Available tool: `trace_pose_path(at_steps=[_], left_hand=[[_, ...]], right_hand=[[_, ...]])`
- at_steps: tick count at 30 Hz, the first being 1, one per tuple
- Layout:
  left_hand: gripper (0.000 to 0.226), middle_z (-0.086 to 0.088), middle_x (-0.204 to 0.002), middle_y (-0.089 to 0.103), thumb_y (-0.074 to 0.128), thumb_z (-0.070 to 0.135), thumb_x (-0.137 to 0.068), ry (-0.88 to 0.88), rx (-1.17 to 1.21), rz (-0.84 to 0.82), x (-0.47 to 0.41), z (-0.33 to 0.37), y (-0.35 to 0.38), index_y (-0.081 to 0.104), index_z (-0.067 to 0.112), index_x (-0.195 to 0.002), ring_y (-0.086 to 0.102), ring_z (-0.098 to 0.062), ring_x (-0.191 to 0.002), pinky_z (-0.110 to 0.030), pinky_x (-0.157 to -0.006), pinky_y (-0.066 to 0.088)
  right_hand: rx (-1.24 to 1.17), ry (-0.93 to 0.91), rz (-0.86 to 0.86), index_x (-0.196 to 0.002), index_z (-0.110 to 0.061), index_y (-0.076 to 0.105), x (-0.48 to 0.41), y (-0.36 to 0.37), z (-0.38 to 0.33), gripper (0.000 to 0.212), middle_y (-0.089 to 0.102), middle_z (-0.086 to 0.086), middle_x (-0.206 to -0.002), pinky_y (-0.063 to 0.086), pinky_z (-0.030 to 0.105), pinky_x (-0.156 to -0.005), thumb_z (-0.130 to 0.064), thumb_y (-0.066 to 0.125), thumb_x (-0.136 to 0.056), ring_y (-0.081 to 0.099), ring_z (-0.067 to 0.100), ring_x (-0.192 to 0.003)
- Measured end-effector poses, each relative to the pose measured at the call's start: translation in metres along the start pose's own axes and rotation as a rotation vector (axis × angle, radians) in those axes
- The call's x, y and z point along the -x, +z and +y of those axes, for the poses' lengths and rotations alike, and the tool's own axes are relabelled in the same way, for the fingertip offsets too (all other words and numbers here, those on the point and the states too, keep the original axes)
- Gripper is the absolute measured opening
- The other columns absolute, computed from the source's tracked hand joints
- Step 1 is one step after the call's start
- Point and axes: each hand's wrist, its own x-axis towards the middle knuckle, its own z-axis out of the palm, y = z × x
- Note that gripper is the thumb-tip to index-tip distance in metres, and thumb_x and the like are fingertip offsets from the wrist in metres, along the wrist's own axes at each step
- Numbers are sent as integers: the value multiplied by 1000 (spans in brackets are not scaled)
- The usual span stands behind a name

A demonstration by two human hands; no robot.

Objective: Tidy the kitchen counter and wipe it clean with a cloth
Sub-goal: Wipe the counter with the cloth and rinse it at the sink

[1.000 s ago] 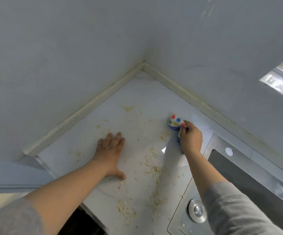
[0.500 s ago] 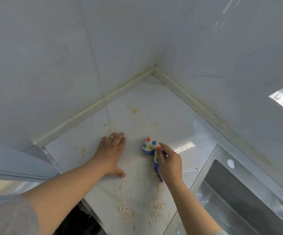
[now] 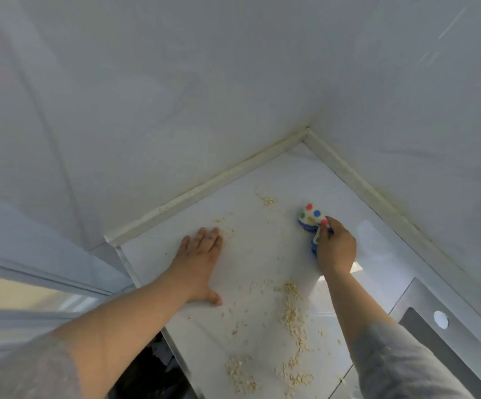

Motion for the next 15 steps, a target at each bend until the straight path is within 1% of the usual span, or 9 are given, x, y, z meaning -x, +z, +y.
trace_pose_path(at_steps=[3,6,9,12,13,15], left_hand=[[130,-4,-154,-34,69,63,-71,-15,11,-5,-3,-4,1,-22,12,-149,-28,-26,-142,-46,-119,-7],[132,-5,-153,-36,69,64,-70,-30,8,-6,-4,-8,1,-24,11,-148,-29,-27,-142,-46,-119,-8],[134,-6,-152,-36,69,66,-69,-47,17,4,-5,-12,0,-25,10,-147,-29,-28,-142,-47,-119,-8],[136,-7,-152,-37,69,68,-67,-70,19,15,-5,-17,-2,-24,9,-148,-29,-29,-142,-48,-119,-6],[137,-8,-152,-37,69,68,-67,-76,22,12,-5,-19,-3,-24,9,-148,-30,-30,-141,-48,-119,-6],[138,-8,-151,-39,68,70,-66,-87,31,4,-5,-24,-5,-26,9,-147,-31,-30,-140,-49,-119,-7]], right_hand=[[33,-19,-29,-119,-16,63,3,12,-3,30,68,7,-96,44,31,-68,-25,40,-101,53,20,-77],[12,-58,-85,-115,-20,64,24,21,-9,28,61,-2,-82,43,29,-65,-26,41,-100,52,18,-73],[-46,-90,-169,-112,-28,65,56,28,-15,25,65,-6,-85,49,30,-67,-28,43,-99,59,16,-77],[-154,-86,-297,-110,-34,66,80,29,-21,22,67,-14,-88,55,31,-68,-28,49,-98,62,5,-77],[-185,-84,-331,-106,-37,66,82,27,-24,21,67,-17,-87,56,28,-67,-28,50,-97,63,3,-77],[-202,-101,-314,-99,-40,65,75,21,-30,21,67,-19,-84,53,25,-69,-25,51,-97,62,2,-77]])
